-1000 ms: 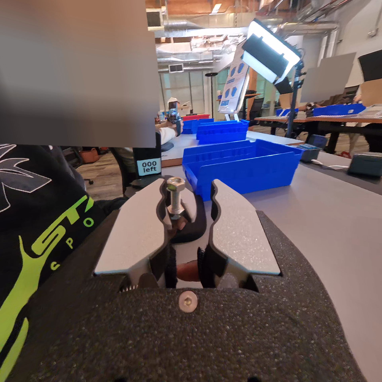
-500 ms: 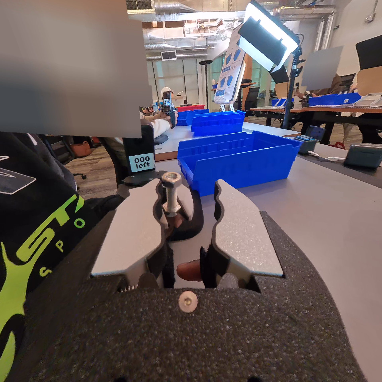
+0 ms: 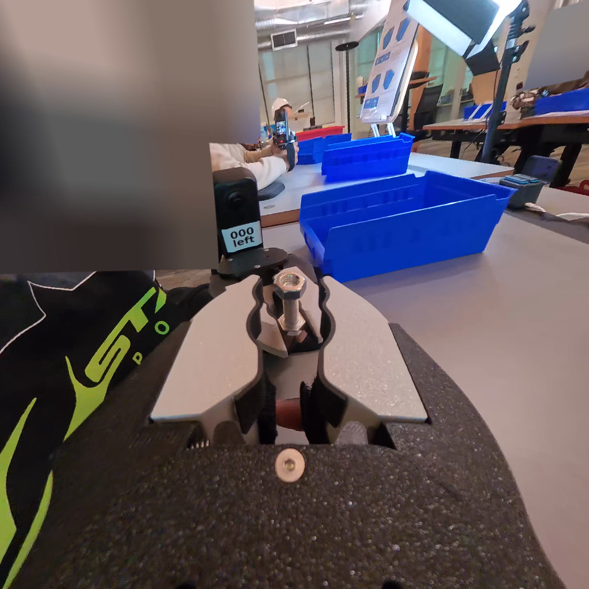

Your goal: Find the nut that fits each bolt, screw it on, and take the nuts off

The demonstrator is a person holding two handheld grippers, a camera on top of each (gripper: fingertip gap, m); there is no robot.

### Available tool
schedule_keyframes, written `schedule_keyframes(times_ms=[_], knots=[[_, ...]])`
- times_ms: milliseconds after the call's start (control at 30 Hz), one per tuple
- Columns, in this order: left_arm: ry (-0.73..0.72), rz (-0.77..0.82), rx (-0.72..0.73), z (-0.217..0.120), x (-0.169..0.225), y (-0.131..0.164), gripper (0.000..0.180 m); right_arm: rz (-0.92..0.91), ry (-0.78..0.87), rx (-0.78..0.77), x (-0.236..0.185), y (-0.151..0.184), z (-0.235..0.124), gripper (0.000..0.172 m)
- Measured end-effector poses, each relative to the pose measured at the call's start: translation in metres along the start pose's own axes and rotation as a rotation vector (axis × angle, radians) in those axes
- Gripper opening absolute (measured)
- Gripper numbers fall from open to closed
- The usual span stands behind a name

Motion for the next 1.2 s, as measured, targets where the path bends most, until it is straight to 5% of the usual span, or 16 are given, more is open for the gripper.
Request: schedule_keyframes(times_ms=[67, 333, 500, 633, 767, 1200], knots=[[0.005, 0.003, -0.005, 0.0, 0.0, 0.0, 0.019, -0.016, -0.006, -0.002, -0.001, 0.0, 0.0, 0.02], [0.131, -0.089, -0.004, 0.001, 0.0, 0.001, 0.018, -0.143, -0.015, 0.087, -0.007, -0.011, -0.016, 0.019], [0.106, -0.078, 0.016, -0.002, 0.0, 0.0, 0.018, -0.159, 0.344, 0.072, 0.011, -0.031, -0.073, 0.019], [0.089, -0.077, 0.033, -0.003, -0.001, 0.0, 0.018, -0.104, 0.781, -0.107, 0.038, -0.032, -0.139, 0.02], [0.066, -0.071, 0.038, -0.003, -0.002, 0.0, 0.018, 0.025, 1.048, -0.356, 0.064, -0.016, -0.183, 0.02], [0.051, -0.051, 0.009, 0.0, -0.001, 0.001, 0.018, 0.395, 1.009, -0.972, 0.134, 0.039, -0.188, 0.02]])
Point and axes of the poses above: each gripper's, where its closed fingertips meet, z out along the fingers, y out of its underside, x = y × z across the jaws, the point moved 10 cm from there along -z, back along the fingers, and after that the axes turned 3 degrees about y, right-handed, at the moved point
